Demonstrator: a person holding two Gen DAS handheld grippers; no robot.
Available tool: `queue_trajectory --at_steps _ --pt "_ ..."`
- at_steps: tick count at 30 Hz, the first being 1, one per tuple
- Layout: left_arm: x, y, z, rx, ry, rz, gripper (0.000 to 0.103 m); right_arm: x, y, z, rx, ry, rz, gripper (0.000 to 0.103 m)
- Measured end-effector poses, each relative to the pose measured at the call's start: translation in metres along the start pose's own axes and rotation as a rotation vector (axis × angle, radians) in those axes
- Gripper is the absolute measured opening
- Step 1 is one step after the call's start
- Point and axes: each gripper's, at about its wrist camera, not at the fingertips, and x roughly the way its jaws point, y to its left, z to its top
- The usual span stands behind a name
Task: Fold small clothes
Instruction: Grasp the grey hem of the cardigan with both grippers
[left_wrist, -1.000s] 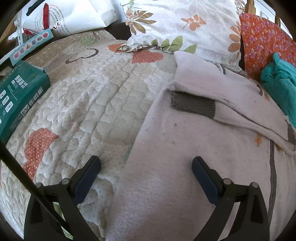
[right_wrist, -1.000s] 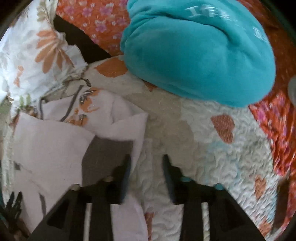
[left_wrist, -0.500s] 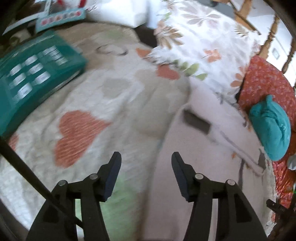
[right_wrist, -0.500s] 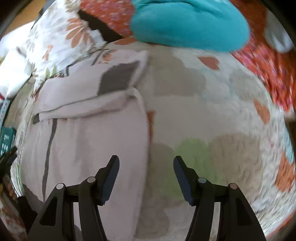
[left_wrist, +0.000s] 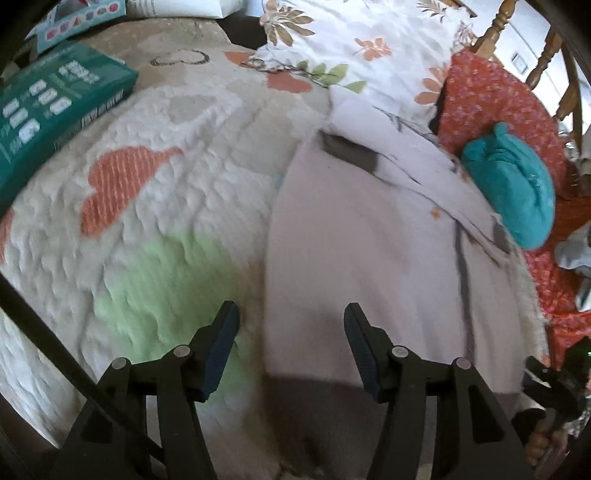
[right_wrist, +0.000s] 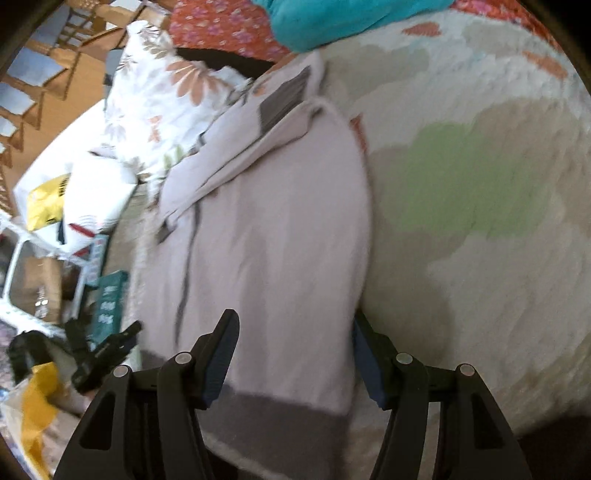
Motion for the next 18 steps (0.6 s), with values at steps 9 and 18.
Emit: queue_trajectory --at_steps 9,18 --pt "-0.006 -0.018 -0.033 -0.020 0.051 -0.112 0.057 0.010 0.008 -0.034 0.008 0.090 0.139 0.061" --pt "-0.017 -0.024 -0.034 -0.048 0.046 -0.009 0.007 0.009 0.030 -0.053 -0.111 0.091 0.000 0.007"
